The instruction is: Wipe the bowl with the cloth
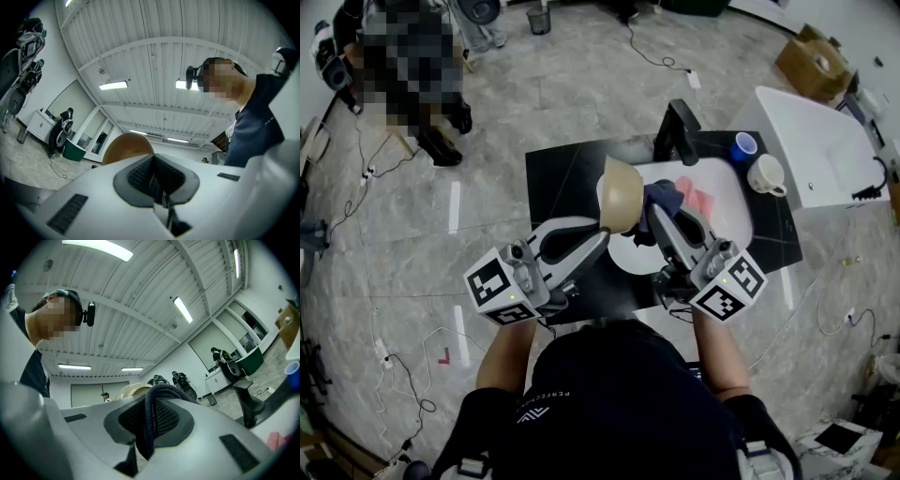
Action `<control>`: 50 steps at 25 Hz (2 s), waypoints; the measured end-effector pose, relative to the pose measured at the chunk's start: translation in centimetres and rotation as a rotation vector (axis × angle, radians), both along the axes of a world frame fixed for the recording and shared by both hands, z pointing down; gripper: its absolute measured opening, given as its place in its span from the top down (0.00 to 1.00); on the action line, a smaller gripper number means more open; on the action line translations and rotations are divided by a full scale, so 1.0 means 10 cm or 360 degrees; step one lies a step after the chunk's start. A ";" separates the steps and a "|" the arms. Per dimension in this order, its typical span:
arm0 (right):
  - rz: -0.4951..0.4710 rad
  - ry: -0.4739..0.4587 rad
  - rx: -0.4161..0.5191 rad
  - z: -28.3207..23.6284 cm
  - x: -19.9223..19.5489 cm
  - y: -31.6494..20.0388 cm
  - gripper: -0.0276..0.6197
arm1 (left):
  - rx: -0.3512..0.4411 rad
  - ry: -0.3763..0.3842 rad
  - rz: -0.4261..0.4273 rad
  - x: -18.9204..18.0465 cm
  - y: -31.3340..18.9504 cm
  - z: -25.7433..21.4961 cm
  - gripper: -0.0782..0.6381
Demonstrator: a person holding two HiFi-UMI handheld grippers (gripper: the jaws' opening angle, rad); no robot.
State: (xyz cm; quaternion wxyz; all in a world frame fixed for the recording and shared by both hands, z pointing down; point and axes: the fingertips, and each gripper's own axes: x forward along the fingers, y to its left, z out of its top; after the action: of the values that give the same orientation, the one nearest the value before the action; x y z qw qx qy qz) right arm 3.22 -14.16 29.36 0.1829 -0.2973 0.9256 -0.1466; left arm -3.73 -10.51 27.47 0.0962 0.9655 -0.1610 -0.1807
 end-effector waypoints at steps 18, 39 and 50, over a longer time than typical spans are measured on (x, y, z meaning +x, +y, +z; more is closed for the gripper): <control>-0.0060 -0.0052 -0.0026 0.00 0.02 0.09 0.88 | -0.0098 -0.0121 -0.0091 0.03 -0.13 0.23 0.87; 0.0046 -0.0075 -0.0037 -0.01 0.12 -0.01 0.88 | -0.0067 -0.0535 -0.0376 -0.02 -0.30 0.58 0.87; 0.0074 0.0047 -0.0045 0.13 0.05 0.02 0.88 | -0.0012 -0.0735 -0.0524 -0.05 -0.35 0.71 0.87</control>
State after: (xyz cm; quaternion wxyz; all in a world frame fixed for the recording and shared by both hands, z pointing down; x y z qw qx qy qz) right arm 3.77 -14.00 30.62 0.1683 -0.3233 0.9189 -0.1509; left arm -4.23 -13.99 34.61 0.0299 0.9416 -0.3339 0.0313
